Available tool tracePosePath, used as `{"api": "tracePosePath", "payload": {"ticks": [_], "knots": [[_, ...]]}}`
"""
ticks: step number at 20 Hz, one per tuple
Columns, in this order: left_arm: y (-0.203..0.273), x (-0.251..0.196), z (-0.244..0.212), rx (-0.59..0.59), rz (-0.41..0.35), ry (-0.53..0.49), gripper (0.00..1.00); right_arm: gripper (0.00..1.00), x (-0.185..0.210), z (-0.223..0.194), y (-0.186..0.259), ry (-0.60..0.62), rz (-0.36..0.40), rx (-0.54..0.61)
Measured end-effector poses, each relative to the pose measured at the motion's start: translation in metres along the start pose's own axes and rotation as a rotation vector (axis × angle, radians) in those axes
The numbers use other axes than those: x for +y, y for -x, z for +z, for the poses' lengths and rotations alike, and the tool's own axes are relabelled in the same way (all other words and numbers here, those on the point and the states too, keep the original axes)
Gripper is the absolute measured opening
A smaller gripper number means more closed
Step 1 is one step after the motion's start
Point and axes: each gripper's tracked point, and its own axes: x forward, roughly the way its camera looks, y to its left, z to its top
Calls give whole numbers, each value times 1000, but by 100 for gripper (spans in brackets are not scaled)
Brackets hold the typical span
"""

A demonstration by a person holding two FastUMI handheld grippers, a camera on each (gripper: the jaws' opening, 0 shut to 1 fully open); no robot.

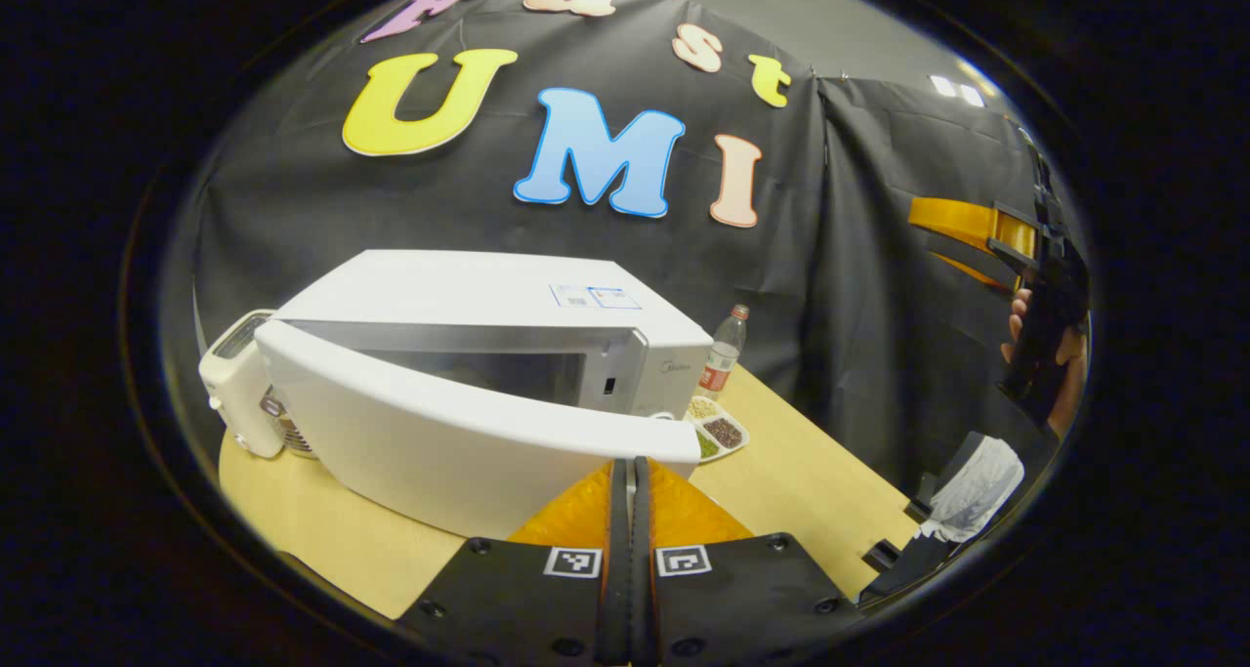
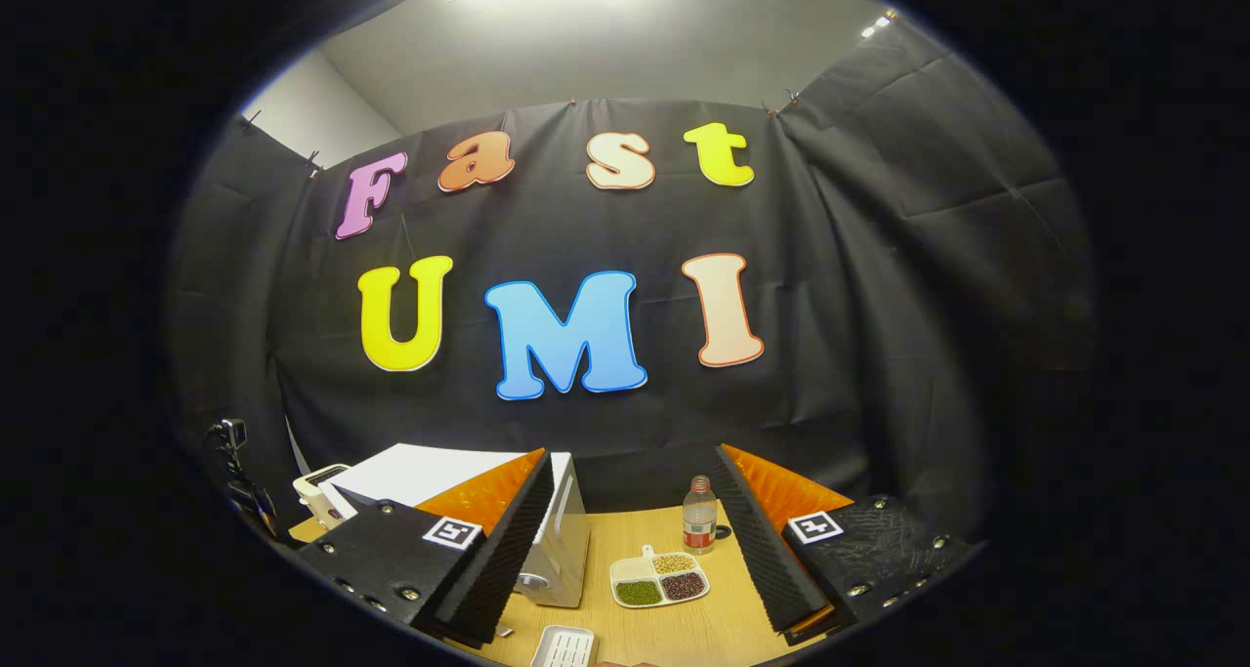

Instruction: Open the microwave oven with the left hand, put the food in, and close the microwave oven.

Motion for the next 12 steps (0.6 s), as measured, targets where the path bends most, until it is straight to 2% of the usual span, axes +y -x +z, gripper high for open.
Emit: {"api": "tracePosePath", "payload": {"ticks": [4, 8, 12], "knots": [[-23, 4, 8, -11, 42, 16, 4, 98, -15, -5, -9, 13, 12, 9], [-43, 5, 15, -14, 71, 36, 6, 98, -31, -18, -16, -10, 11, 38], [-62, 5, 21, -10, 88, 15, 7, 98, -49, -26, -21, -29, 1, 52]]}}
